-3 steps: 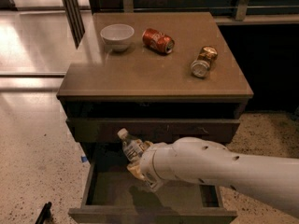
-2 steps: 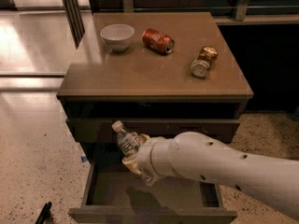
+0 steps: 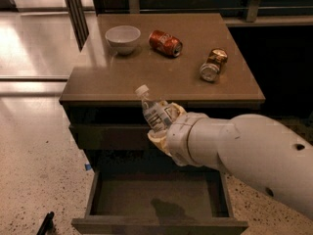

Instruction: Pick blue plastic bottle from middle drawer and place on counter

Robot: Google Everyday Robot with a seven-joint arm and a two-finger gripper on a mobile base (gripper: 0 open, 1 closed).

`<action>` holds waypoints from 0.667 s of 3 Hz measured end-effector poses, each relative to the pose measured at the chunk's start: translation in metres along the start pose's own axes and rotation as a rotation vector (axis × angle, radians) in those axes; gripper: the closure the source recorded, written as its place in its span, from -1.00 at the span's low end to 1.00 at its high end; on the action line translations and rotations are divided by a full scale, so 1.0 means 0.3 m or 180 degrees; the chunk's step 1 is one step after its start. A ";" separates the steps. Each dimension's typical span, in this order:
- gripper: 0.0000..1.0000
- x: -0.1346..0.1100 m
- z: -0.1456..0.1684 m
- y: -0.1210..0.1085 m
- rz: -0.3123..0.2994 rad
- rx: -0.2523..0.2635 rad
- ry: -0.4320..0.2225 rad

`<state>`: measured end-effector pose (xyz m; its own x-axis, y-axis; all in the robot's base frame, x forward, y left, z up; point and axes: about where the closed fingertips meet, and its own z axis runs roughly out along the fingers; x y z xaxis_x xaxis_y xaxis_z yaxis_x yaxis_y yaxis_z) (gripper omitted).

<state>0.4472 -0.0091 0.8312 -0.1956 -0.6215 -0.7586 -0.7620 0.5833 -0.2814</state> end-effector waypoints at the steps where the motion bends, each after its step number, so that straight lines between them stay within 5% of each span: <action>1: 1.00 -0.077 -0.093 -0.110 -0.0090 0.0318 -0.0094; 2: 1.00 -0.077 -0.092 -0.109 -0.0087 0.0316 -0.0096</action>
Offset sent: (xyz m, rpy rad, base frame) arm 0.0096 -0.0163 0.0358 -0.0115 -0.0760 -0.0412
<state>0.4595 -0.0283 0.8743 -0.1559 -0.6227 -0.7668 -0.7016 0.6163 -0.3578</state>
